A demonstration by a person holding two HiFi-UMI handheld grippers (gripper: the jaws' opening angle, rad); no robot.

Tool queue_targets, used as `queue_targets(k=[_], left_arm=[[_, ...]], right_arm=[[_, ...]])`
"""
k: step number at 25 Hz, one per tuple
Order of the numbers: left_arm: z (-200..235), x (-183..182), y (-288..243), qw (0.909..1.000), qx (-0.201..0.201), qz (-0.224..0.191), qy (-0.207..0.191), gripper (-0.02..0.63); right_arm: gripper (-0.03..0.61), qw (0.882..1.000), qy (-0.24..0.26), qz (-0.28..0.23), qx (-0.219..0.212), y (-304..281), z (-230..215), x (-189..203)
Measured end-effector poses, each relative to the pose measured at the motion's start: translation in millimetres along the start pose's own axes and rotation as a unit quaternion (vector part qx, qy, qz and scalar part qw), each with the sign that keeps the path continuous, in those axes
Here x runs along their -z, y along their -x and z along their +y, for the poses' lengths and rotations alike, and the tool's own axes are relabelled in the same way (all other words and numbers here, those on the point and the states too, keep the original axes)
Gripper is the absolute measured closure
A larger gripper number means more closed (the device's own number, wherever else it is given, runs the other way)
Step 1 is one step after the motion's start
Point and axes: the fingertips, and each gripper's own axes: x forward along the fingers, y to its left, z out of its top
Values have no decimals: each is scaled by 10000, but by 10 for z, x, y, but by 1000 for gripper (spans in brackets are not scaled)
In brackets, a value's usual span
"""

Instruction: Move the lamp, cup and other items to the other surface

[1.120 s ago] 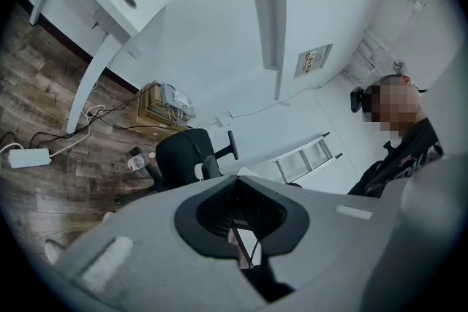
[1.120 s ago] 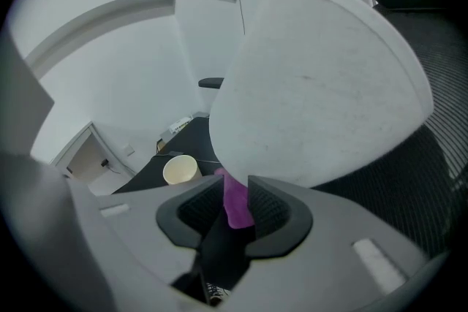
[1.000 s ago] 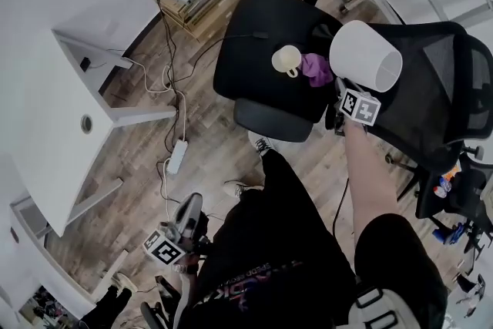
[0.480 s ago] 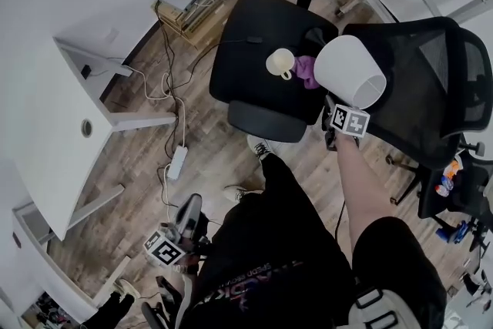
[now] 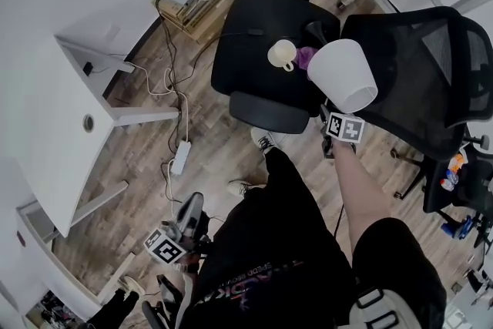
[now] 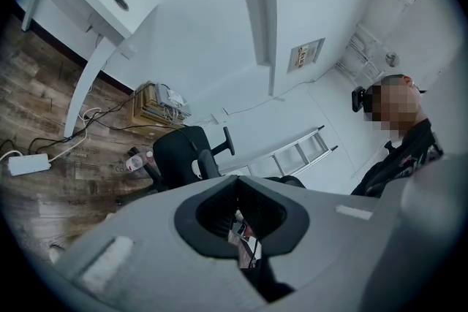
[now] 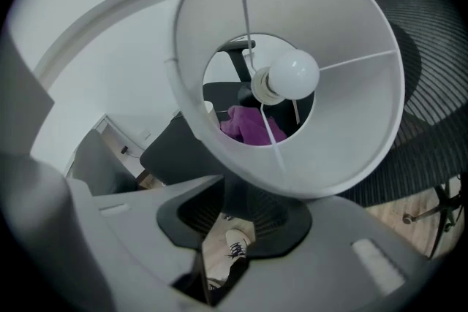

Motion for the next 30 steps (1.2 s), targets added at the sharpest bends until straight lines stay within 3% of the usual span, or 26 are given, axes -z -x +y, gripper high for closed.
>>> queue_targets(k=[15,23,26,30], left_arm=[[153,199,431,9993,-273,243,-10,615],[201,134,656,9994,-323,-18,-80,615],[145,93,687,9995,-231,-168,-116,615],[74,27,762,9983,-196,-498,-232,615]], right_arm=[[483,9978,5,637,-198,-224,284,907],[514,9980,62,585,-219,-96,335,996],[581,9960,282,511,-675,186,591,1021],[580,9818,549,284,-1793,720,1297,820]])
